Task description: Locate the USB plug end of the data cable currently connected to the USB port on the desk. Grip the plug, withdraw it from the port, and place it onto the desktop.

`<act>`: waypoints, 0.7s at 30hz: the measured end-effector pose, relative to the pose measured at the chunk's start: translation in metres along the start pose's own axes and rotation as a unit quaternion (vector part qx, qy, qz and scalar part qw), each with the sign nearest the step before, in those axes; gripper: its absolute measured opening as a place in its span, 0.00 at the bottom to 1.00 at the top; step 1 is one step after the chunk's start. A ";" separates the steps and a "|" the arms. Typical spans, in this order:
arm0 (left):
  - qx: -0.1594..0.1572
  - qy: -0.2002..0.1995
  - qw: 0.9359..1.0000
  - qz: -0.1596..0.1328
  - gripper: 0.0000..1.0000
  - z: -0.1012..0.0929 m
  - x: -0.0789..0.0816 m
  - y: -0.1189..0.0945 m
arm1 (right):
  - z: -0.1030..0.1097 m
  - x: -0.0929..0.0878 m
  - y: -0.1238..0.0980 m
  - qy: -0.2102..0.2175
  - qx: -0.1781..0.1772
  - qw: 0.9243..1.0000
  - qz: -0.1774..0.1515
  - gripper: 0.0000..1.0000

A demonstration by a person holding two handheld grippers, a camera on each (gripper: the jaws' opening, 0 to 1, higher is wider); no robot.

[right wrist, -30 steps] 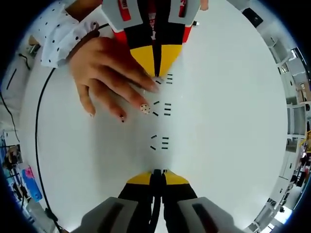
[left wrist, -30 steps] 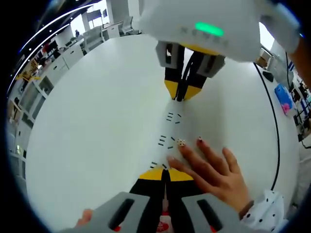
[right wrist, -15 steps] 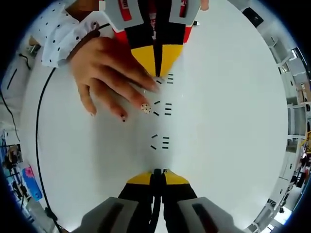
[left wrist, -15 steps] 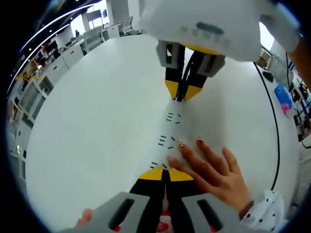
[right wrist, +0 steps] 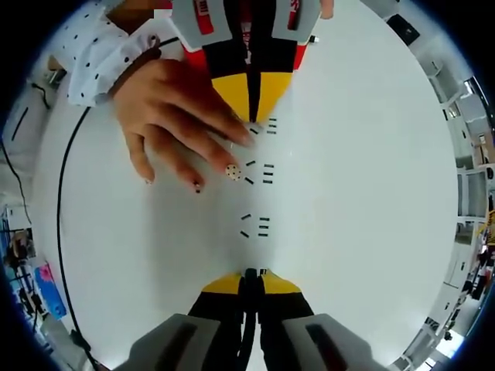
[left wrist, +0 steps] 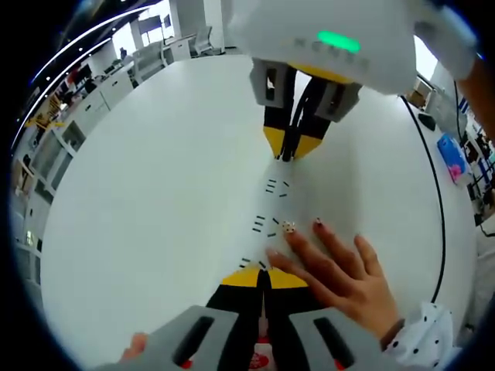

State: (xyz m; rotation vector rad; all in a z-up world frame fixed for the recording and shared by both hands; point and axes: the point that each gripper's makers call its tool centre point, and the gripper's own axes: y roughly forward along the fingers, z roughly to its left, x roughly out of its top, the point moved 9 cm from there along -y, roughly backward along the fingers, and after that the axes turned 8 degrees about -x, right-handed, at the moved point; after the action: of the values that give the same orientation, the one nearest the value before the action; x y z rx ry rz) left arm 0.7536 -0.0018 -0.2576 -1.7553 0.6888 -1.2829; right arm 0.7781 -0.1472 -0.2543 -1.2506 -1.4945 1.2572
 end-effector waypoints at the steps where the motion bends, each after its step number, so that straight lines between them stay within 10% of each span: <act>1: 0.000 0.000 1.000 0.000 0.02 0.000 0.000 0.000 | 0.000 0.000 0.000 0.001 0.000 1.000 0.000 0.09; 21: 0.002 -0.003 1.000 0.000 0.02 0.000 0.000 0.000 | -0.001 0.001 -0.001 -0.011 0.001 1.000 0.017 0.09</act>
State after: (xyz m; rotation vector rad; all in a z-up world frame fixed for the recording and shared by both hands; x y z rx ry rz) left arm 0.7530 -0.0017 -0.2580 -1.7555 0.6831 -1.2778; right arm 0.7790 -0.1458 -0.2527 -1.2696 -1.4936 1.2967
